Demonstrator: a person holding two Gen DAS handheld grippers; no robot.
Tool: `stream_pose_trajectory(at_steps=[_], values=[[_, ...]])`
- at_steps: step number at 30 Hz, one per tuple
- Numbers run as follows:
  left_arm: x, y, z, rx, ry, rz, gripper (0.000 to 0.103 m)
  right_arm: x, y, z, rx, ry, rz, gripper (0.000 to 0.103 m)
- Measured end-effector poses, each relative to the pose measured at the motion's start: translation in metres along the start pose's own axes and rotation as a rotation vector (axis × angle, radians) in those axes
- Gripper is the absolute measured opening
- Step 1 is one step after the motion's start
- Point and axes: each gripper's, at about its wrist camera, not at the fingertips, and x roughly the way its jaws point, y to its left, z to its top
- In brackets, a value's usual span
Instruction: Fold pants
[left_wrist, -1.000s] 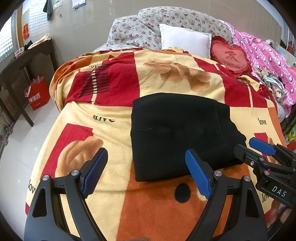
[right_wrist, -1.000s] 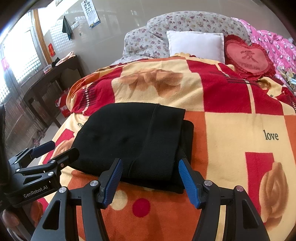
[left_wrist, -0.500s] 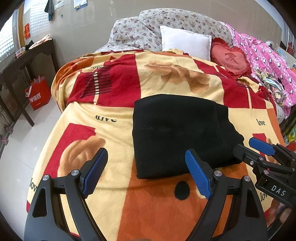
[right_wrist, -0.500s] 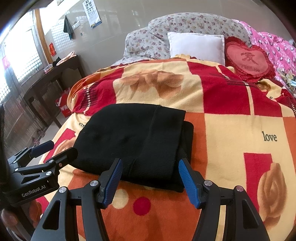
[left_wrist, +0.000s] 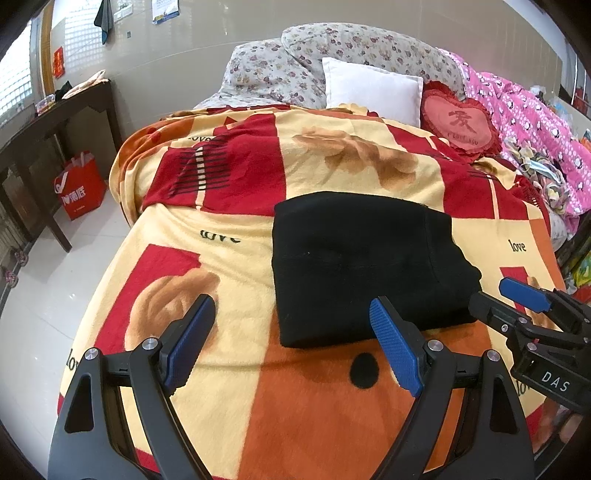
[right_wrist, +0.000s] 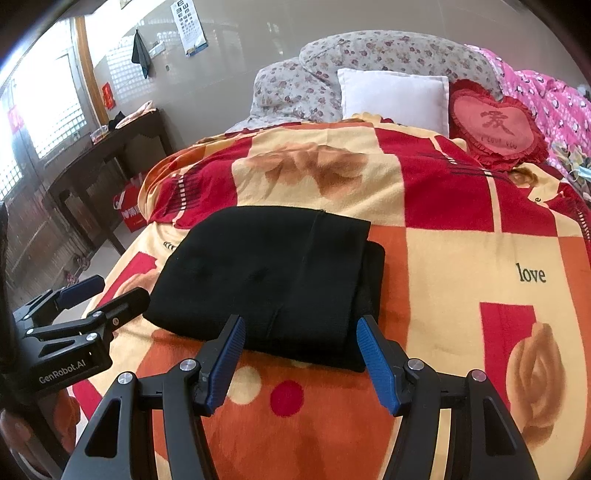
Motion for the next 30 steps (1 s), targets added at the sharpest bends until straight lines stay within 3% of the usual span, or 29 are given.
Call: stream_pose_trajectory(at_steps=[15, 30], values=[[-0.014, 0.011, -0.003, -0.016, -0.020, 0.023, 0.086, -0.017, -0.005, -0.006, -0.001, -0.024, -0.013, 0.061], [0.008, 0.018, -0.007, -0.043, 0.042, 0.009, 0.086, -0.001, -0.029, -0.013, 0.056, 0.029, -0.018, 0.061]])
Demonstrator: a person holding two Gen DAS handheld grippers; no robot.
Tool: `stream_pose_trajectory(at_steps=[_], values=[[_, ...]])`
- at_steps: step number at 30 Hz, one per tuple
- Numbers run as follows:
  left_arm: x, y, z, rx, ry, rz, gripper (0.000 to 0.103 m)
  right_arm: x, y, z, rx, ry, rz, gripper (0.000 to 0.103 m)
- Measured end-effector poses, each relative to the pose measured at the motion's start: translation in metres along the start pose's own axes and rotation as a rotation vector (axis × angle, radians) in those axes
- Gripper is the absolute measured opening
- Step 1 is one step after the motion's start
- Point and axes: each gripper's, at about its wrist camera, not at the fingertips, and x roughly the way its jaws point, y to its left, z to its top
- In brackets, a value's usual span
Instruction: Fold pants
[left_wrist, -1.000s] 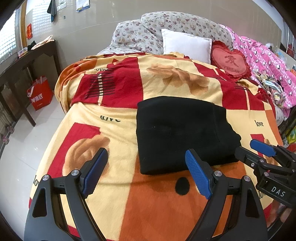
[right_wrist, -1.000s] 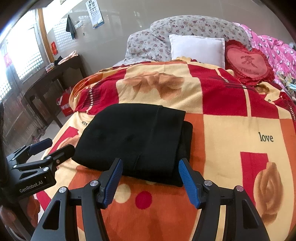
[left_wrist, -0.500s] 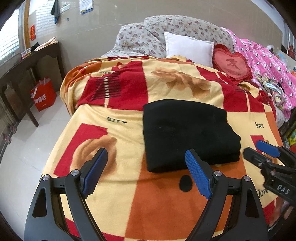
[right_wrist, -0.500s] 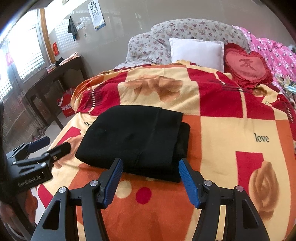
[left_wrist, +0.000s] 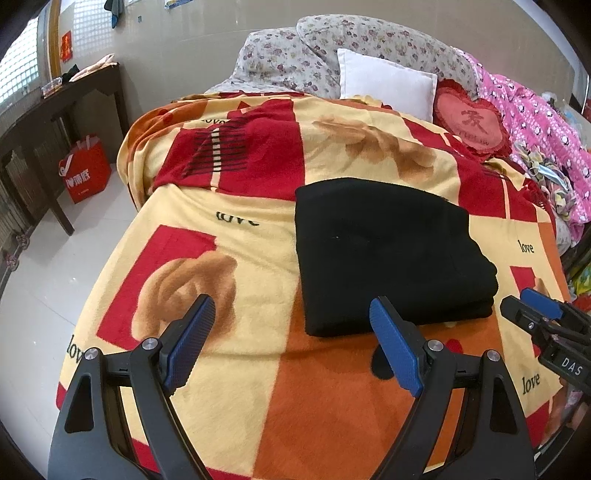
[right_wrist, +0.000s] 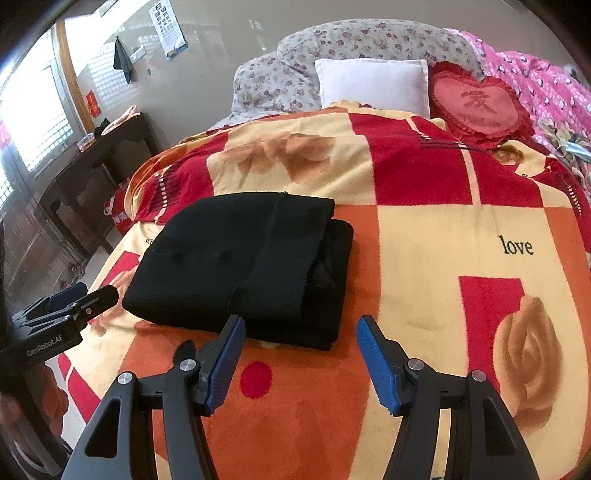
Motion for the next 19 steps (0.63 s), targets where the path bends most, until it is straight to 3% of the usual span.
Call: stream_pose_trajectory(at_steps=[14, 19], values=[[-0.008, -0.010, -0.003, 0.036, -0.042, 0.000, 0.086, -0.005, -0.003, 0.001, 0.001, -0.016, -0.011, 0.061], [-0.005, -0.014, -0.006, 0.062, -0.057, 0.004, 0.086, 0.001, -0.020, 0.001, 0.013, -0.036, -0.061, 0.061]])
